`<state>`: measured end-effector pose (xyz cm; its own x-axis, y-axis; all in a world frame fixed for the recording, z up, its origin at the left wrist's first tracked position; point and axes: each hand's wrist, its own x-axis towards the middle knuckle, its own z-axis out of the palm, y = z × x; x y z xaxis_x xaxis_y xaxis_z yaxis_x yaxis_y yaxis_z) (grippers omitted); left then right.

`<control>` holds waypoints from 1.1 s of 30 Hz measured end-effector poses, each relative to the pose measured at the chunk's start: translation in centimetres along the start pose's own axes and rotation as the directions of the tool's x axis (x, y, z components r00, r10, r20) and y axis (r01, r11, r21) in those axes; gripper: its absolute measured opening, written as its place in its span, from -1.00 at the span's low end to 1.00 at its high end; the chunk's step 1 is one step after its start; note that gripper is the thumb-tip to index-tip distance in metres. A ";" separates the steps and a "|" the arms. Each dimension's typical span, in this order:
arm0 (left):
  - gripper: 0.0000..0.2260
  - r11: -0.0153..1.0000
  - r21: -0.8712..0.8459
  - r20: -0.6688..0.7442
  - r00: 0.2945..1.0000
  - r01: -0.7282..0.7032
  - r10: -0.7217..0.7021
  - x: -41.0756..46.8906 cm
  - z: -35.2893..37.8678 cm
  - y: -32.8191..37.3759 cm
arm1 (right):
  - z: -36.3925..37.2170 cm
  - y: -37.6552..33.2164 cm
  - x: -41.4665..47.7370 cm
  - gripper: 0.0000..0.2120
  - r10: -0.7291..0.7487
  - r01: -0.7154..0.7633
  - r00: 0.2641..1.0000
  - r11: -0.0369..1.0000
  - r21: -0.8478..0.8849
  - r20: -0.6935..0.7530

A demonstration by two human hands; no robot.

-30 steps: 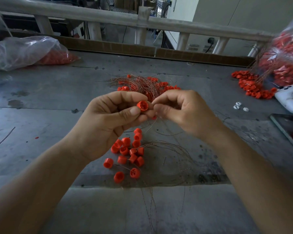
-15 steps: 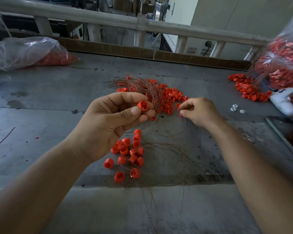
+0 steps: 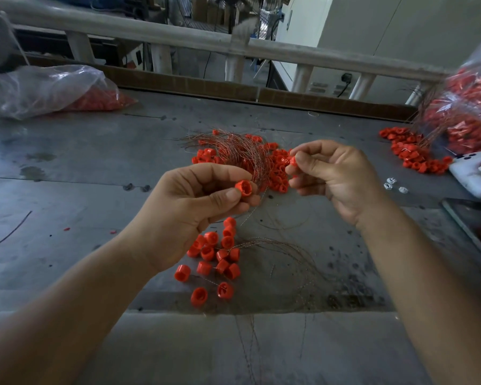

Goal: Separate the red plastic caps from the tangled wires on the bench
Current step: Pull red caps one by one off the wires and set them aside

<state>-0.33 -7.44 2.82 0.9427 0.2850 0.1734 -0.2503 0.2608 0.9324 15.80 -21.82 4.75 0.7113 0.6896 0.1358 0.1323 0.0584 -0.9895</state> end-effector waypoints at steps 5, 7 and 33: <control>-0.80 0.999 0.037 -0.004 1.000 -0.004 0.004 0.0 0.1 -0.1 | 2.4 -0.6 -1.3 -0.84 0.001 -0.029 0.980 0.990 0.137 0.200; -0.80 0.999 0.046 -0.006 1.000 -0.001 0.002 0.0 0.1 0.0 | 2.9 -0.6 -1.6 -0.85 0.005 -0.037 0.975 0.989 0.142 0.220; -0.79 0.988 0.146 -0.120 0.992 0.049 -0.032 0.2 0.2 0.1 | 4.7 0.3 -2.5 -0.86 -0.259 0.316 0.942 0.898 -0.306 0.212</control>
<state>-0.12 -7.53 3.00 0.9171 0.3847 0.1044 -0.1686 0.1369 0.9761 10.86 -20.15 3.84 0.4898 0.7877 0.3737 0.5543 0.0495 -0.8309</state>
